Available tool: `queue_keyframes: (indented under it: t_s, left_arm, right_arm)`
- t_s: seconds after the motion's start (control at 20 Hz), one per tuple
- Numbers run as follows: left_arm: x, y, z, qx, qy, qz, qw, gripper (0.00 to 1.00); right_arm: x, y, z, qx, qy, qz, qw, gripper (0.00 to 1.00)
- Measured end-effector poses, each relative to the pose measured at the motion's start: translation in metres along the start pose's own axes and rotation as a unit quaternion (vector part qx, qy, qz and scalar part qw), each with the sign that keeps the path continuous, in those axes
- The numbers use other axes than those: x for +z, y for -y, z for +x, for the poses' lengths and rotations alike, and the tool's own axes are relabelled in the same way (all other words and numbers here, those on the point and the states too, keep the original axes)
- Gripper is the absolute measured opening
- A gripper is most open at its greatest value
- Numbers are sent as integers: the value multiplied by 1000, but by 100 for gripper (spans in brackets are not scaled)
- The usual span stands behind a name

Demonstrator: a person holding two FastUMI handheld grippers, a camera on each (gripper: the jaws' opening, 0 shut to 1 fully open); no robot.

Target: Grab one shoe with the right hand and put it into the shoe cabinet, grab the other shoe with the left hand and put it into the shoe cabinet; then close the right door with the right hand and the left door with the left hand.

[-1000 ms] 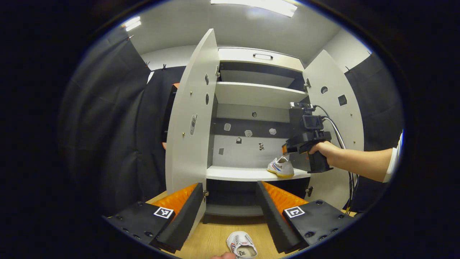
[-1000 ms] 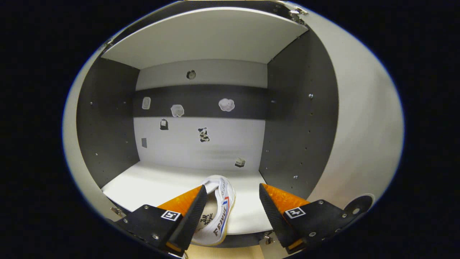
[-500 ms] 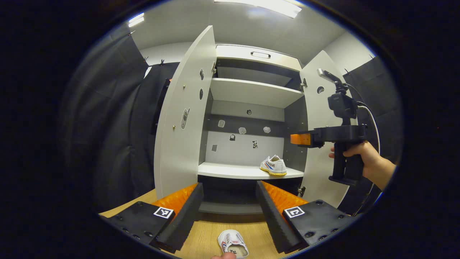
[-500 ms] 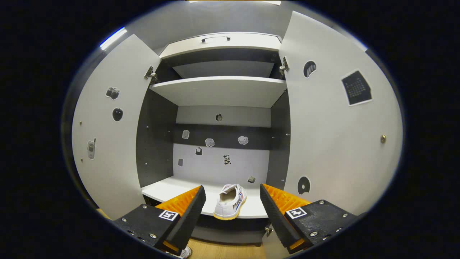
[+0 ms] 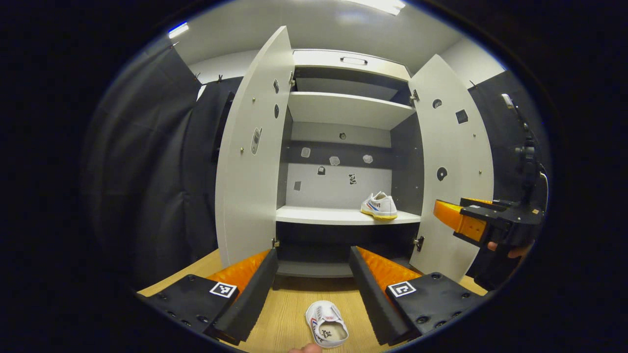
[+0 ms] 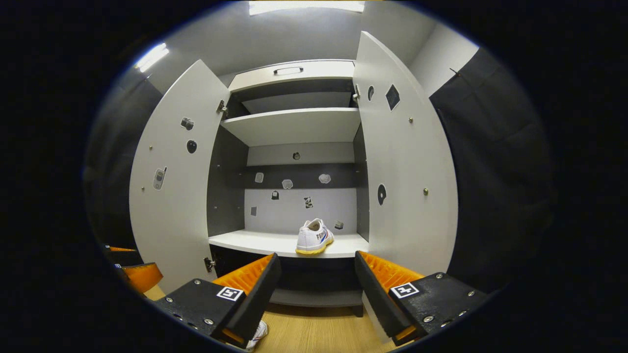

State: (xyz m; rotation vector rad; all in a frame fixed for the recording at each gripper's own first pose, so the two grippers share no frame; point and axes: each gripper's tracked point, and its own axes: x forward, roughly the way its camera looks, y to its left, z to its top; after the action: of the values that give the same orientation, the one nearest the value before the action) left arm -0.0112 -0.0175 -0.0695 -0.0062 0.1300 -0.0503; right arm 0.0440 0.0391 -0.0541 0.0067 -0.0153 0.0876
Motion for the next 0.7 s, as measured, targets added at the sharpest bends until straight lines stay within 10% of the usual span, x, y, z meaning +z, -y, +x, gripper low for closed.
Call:
queue_keyframes:
  t_s: [0.3,0.7]
  left_arm:
    - [-99,9,10,-31,-111,13,993,96]
    - [-281,-1,20,-26,-312,3,950,99]
  right_arm:
    - [-6,17,-29,-12,-6,22,1000,94]
    - [-3,48,-48,-35,-5,-1,999,93]
